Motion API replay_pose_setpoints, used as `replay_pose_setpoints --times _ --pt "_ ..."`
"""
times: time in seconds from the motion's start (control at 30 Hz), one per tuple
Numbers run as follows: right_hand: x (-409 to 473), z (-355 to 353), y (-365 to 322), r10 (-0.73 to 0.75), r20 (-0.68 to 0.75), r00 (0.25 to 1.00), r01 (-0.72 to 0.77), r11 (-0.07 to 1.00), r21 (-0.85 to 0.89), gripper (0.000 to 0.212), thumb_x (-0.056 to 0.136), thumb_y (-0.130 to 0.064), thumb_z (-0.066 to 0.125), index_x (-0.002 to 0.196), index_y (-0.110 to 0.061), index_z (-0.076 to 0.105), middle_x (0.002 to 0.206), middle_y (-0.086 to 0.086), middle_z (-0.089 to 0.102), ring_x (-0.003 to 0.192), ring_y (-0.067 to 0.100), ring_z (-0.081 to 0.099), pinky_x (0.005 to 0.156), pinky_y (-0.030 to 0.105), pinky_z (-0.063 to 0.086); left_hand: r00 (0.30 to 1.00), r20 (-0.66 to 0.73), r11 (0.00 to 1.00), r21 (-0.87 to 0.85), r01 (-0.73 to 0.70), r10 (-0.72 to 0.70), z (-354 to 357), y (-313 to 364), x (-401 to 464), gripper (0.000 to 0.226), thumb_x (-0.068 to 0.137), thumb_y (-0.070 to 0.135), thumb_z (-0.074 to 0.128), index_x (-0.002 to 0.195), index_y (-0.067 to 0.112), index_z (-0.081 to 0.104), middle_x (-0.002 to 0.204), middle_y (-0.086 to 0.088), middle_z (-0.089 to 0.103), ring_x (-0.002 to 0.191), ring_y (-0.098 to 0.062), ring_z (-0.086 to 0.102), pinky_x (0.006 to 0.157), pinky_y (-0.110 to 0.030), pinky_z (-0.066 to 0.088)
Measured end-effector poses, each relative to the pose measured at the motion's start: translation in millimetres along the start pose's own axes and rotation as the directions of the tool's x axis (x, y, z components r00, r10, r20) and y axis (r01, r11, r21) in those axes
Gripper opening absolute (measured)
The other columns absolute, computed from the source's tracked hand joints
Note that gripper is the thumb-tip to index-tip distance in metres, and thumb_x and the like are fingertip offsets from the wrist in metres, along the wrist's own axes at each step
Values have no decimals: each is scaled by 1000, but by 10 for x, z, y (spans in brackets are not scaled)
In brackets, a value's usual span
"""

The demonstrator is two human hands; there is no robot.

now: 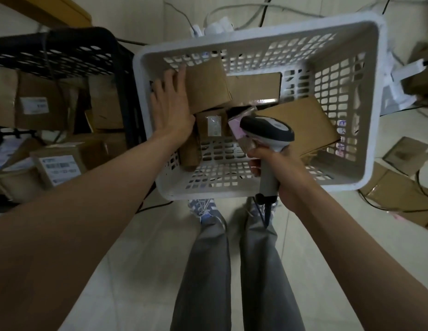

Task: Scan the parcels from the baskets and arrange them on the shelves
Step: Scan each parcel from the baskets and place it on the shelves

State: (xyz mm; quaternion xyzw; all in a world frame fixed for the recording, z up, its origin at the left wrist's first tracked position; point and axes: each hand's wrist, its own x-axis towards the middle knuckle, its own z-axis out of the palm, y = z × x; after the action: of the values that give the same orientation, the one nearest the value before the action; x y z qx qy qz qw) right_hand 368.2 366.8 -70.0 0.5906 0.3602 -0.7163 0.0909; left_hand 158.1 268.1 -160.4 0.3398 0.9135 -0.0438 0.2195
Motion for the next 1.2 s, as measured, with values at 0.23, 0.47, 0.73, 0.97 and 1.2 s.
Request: replay_pose_setpoints --times 0.23,0.47,0.73,0.97,1.2 --pt "-97 -1 112 20 -48 999 -18 999 46 22 91 3 62 109 -9 65 84 9 67 72 15 63 69 28 57 995 82 994 -91 65 -57 -115 26 -114 109 68 36 88 155 19 24 153 -14 26 133 -40 33 115 -50 29" --pt "-803 43 -105 19 -59 998 -16 999 47 22 92 2 63 113 -3 64 88 11 65 76 18 60 72 31 53 922 244 792 -475 383 -300 -621 -14 -860 105 68 49 85 153 22 29 149 -9 28 137 -33 35 112 -46 38" --pt "-2210 334 -940 -129 -9 992 129 991 -41 24 87 8 61 106 -6 61 88 17 59 71 22 57 64 33 49 880 323 581 -662 474 -350 -2045 -181 -1888 96 70 50 85 148 21 38 141 -5 42 128 -23 48 108 -39 43" --pt "-3365 672 -1733 -273 49 961 276 958 -77 19 86 2 66 94 -15 62 71 0 65 65 14 61 62 28 53 895 302 399 -815 421 -327 -3404 -495 -2553 91 76 48 81 151 31 34 130 0 52 117 -16 53 90 -28 45" --pt "-4393 1339 -2287 -378 220 899 396 917 -45 29 89 1 67 117 -4 62 90 11 69 75 17 65 70 31 57 896 254 123 -941 317 -363 -4553 -952 -3383 69 81 44 73 143 42 41 119 11 56 112 -16 61 84 -34 57"
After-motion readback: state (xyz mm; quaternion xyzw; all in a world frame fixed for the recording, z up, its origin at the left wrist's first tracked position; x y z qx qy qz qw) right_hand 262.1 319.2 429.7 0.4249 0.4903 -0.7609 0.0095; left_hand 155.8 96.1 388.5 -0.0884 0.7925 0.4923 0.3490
